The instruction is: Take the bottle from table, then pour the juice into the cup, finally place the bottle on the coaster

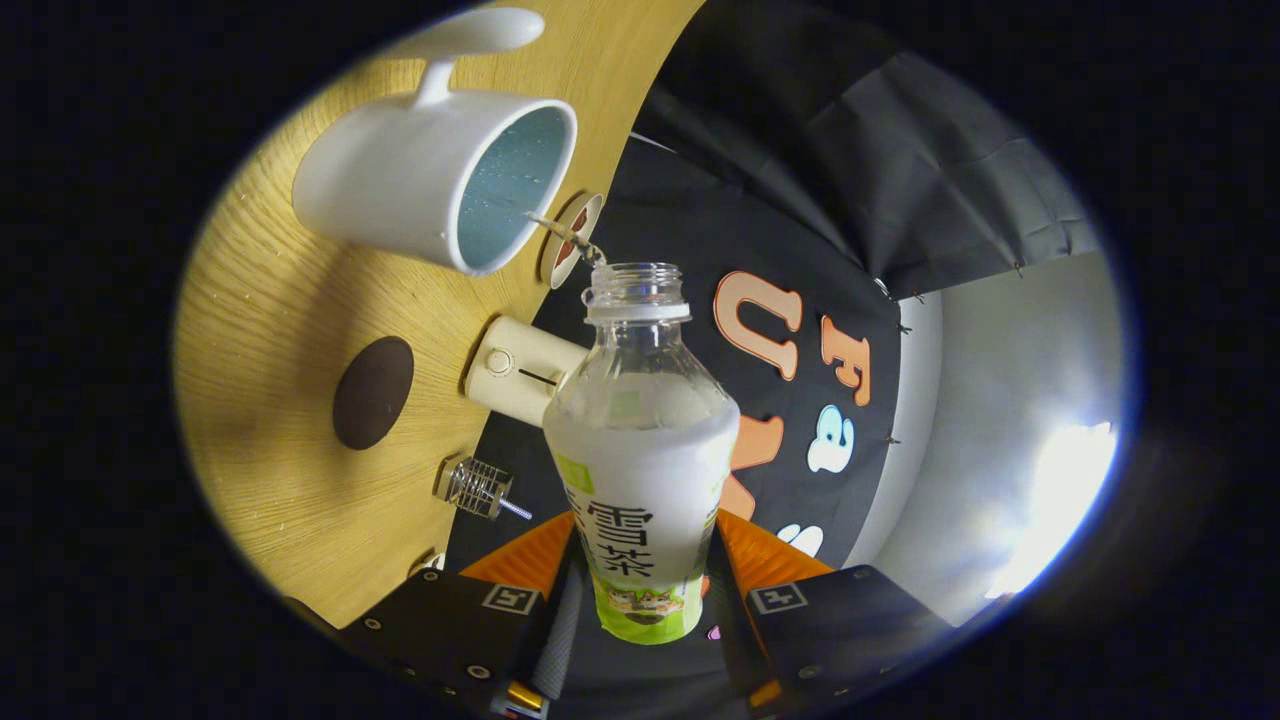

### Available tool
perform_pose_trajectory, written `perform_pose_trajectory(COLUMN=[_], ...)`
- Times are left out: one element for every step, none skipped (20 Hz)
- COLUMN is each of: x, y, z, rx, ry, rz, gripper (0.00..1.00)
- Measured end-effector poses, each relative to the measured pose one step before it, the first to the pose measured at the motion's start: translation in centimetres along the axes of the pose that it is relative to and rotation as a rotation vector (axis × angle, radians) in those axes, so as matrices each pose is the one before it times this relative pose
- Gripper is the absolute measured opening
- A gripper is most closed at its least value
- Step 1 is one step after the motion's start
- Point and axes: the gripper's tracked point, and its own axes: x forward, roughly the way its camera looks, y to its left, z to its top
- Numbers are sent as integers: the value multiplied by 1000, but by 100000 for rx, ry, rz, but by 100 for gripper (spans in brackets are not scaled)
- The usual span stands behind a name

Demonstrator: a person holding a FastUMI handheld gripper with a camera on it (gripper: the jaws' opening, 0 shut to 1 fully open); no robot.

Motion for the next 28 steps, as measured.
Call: perform_pose_trajectory(x=[-61, -51, 86, 25, 99, -17, 39, 48, 95, 88, 117, 63, 102, 16, 70, 24, 27, 63, 75, 113, 126, 36, 47, 92, 46, 42, 138, 94], y=[-292, -171, -63, -123, -123, -145, -6, -67, -178, -142, -133, -100, -97, -29, -50, -144, -232, -28, 21, 52, -132, -100, -207, -323, -10, -39, -149, 48], z=[127, 65, 87, 84, -8, 105, 23, 14, 56, 14, -17, 58, 43, 1, 114, 89, 118, 28, 62, -41, -18, -6, 206, 132, 27, -55, 79, 15], rx=[-909, -711, -529, -691, -818, -524, -328, -503, -776, -838, -769, -837, -695, -536, -711, -1124, -1306, -1093, -1045, -1094, -977, -989, -1106, -936, -927, -787, -541, -482], ry=[-389, -371, -447, -508, -552, -365, -218, -386, -301, -432, -359, -452, -141, -268, -420, -564, -497, -555, -254, 57, -132, -374, -928, -936, -604, -75, -331, -498], rz=[-383, -175, -142, -271, -150, 34, -65, -211, -280, -275, -178, -85, -24, 204, 74, -138, -185, 131, 57, 176, 109, -106, -293, -1425, -1152, -255, -268, 194], gripper=[62, 62, 62, 62, 62, 61, 61, 62, 62, 62, 62, 61, 61, 62, 61, 61, 62, 61, 62, 61, 61, 62, 62, 62, 61, 62, 61, 61])
